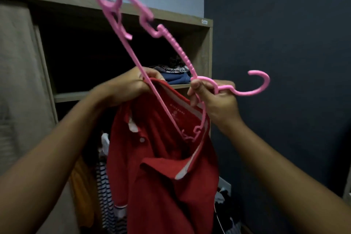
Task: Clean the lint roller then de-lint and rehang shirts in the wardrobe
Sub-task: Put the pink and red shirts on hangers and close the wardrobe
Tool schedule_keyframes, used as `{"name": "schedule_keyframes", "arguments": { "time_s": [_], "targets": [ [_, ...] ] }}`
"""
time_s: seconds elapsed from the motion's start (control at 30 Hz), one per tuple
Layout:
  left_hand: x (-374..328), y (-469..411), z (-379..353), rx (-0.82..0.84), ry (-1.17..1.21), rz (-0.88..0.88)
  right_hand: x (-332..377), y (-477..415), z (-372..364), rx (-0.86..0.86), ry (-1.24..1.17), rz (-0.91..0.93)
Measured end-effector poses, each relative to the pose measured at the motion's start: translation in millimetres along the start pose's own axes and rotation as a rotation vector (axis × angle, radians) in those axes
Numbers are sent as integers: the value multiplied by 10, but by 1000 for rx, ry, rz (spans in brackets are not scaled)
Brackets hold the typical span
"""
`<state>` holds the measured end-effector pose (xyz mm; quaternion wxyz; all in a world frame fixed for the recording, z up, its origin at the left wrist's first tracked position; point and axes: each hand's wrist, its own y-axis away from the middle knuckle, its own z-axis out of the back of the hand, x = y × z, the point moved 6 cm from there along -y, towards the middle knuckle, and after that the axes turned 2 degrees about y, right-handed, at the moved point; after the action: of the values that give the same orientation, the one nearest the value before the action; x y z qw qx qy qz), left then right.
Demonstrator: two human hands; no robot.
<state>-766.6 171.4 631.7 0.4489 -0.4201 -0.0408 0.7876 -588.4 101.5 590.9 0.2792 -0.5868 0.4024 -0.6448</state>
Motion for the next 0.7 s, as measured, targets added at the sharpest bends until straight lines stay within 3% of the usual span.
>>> {"name": "schedule_keyframes", "arguments": {
  "time_s": [0.13, 0.37, 0.47, 0.53, 0.7],
  "targets": [
    [118, 157, 328, -6, -163, 8, -167, -133, 148, 240, 329, -114],
    [861, 270, 525, 28, -622, 288, -574, -98, 498, 583, 835, -342],
    [816, 236, 411, -79, -574, 283, -791, 24, 423, 734, 962, -419],
    [728, 200, 263, -137, -384, 277, -873, 80, 286, 809, 921, -447],
    [691, 153, -178, -231, 16, 352, -815, -121, 153, 715, 634, -374]
  ]
}}
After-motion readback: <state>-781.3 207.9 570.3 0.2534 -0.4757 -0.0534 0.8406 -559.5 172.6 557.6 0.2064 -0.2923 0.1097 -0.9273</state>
